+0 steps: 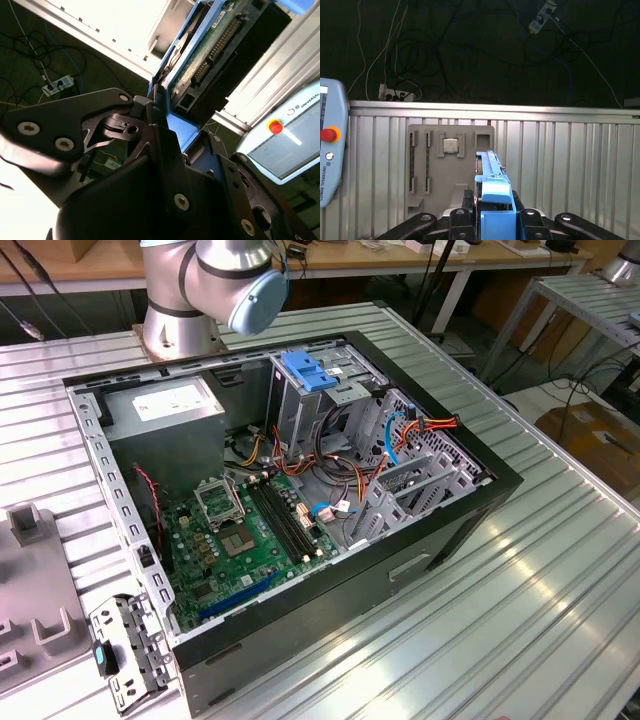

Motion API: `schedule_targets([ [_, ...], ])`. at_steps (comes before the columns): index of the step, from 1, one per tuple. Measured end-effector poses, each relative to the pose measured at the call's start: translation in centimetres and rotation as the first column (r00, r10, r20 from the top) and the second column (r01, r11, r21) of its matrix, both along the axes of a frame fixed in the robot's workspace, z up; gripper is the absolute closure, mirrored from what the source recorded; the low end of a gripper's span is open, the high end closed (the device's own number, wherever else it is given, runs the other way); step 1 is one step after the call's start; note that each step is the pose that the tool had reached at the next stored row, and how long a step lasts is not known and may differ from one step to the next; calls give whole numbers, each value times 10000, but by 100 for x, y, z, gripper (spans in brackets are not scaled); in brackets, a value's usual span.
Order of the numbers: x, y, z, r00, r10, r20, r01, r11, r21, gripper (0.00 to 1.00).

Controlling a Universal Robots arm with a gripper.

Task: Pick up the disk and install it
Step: 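Pick up the disk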

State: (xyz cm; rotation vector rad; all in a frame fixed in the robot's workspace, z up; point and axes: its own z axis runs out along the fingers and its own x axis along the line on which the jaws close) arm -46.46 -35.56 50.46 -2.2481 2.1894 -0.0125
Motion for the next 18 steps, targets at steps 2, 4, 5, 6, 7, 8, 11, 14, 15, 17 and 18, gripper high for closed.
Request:
schedule_targets([
  [2, 44, 0, 1, 10000, -1, -1, 1, 10000, 0, 63],
  [4, 98, 0, 0, 10000, 0, -1, 0, 10000, 0, 63],
  [5, 119, 0, 0, 10000, -1, -2, 1, 10000, 0, 63],
  [6, 142, 0, 0, 10000, -1, -3, 1, 10000, -1, 63],
  [7, 162, 0, 1, 10000, 0, -4, 0, 10000, -1, 63],
  [8, 186, 0, 1, 10000, -1, -5, 1, 10000, -1, 63],
  [11, 253, 0, 0, 10000, -1, -6, 1, 10000, 0, 63],
  [14, 324, 0, 1, 10000, 0, -10, 0, 10000, -1, 63],
  [15, 346, 0, 0, 10000, 0, -10, 0, 10000, 0, 63],
  [17, 396, 0, 0, 10000, 0, -12, 0, 10000, 0, 63],
  [18, 431, 0, 0, 10000, 0, -15, 0, 10000, 0, 63],
])
